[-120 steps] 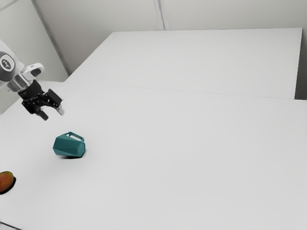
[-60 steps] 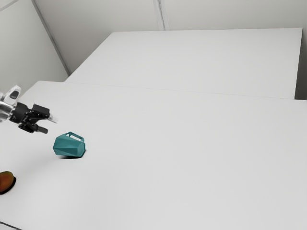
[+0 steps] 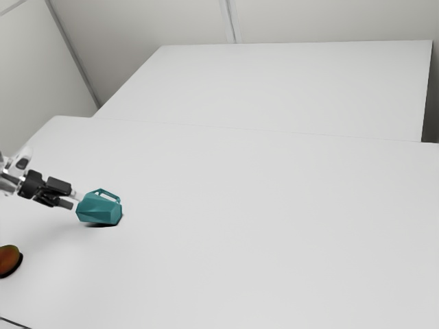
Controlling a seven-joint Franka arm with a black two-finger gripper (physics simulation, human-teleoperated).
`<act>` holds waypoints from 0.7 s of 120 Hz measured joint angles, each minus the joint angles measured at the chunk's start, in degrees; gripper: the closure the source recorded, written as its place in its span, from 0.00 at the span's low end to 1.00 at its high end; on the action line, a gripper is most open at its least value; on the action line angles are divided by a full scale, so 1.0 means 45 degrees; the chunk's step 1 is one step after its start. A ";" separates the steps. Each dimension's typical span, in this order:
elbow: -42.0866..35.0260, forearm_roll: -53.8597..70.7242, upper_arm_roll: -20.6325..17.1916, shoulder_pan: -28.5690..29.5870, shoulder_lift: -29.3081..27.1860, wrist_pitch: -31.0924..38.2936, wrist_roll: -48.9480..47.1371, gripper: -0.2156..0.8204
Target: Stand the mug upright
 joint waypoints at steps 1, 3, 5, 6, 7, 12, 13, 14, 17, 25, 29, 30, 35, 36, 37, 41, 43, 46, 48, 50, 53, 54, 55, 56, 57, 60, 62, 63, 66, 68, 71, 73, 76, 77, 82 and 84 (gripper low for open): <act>0.0003 -0.0003 -0.0003 0.0002 0.0032 0.0001 0.0055 0.21; 0.0015 -0.0011 -0.0007 0.0004 0.0099 0.0002 0.0162 0.21; 0.0035 -0.0018 -0.0011 0.0003 0.0159 0.0004 0.0267 0.21; 0.0044 -0.0021 -0.0012 0.0002 0.0186 0.0005 0.0318 0.21; 0.0052 -0.0027 -0.0013 0.0001 0.0209 0.0005 0.0368 0.21; 0.0086 -0.0101 -0.0020 0.0004 0.0361 0.0013 0.0625 0.21; 0.0091 -0.0134 -0.0025 0.0007 0.0397 0.0015 0.0681 0.21; 0.0095 -0.0165 -0.0030 0.0007 0.0429 0.0017 0.0736 0.21; 0.0103 -0.0263 -0.0059 0.0010 0.0511 0.0022 0.0903 0.21; 0.0114 -0.0488 -0.0125 0.0002 0.0678 0.0029 0.1329 0.21; 0.0116 -0.0603 -0.0148 0.0005 0.0749 0.0023 0.1541 0.21; 0.0116 -0.0631 -0.0155 0.0004 0.0766 0.0022 0.1593 0.21; 0.0117 -0.0747 -0.0205 -0.0001 0.0840 0.0015 0.1842 0.21; 0.0117 -0.0766 -0.0215 -0.0002 0.0850 0.0013 0.1890 0.21; 0.0117 -0.0784 -0.0229 -0.0002 0.0859 0.0012 0.1937 0.21; 0.0118 -0.0850 -0.0291 0.0000 0.0882 0.0008 0.2119 0.21; 0.0118 -0.0877 -0.0313 -0.0001 0.0890 0.0006 0.2207 0.21; 0.0113 -0.0911 -0.0342 -0.0004 0.0905 0.0003 0.2333 0.21; 0.0107 -0.0930 -0.0355 -0.0008 0.0911 0.0001 0.2415 0.21; 0.0084 -0.0946 -0.0375 -0.0009 0.0916 -0.0002 0.2494 0.21; 0.0042 -0.0970 -0.0418 -0.0006 0.0920 -0.0006 0.2609 0.21; 0.0020 -0.0977 -0.0431 -0.0006 0.0922 -0.0007 0.2647 0.21; -0.0008 -0.0984 -0.0442 -0.0006 0.0920 -0.0008 0.2684 0.21; -0.0040 -0.0990 -0.0452 -0.0005 0.0921 -0.0009 0.2720 0.21; -0.0078 -0.0996 -0.0460 -0.0005 0.0920 -0.0010 0.2757 0.21; -0.0180 -0.1013 -0.0478 -0.0001 0.0916 -0.0014 0.2862 0.21; -0.0244 -0.1024 -0.0487 0.0005 0.0915 -0.0015 0.2929 0.21; -0.0273 -0.1029 -0.0490 0.0008 0.0914 -0.0016 0.2962 0.21; -0.0338 -0.1043 -0.0497 0.0014 0.0906 -0.0019 0.3058 0.22; -0.0368 -0.1050 -0.0505 0.0017 0.0901 -0.0020 0.3120 0.22; -0.0397 -0.1063 -0.0526 0.0017 0.0890 -0.0022 0.3211 0.25; -0.0411 -0.1070 -0.0542 0.0019 0.0882 -0.0023 0.3269 0.26; -0.0422 -0.1080 -0.0559 0.0019 0.0868 -0.0025 0.3353 0.30; -0.0423 -0.1082 -0.0563 0.0021 0.0861 -0.0026 0.3380 0.31; -0.0419 -0.1093 -0.0576 0.0033 0.0821 -0.0031 0.3510 0.36; -0.0416 -0.1097 -0.0578 0.0035 0.0808 -0.0033 0.3560 0.38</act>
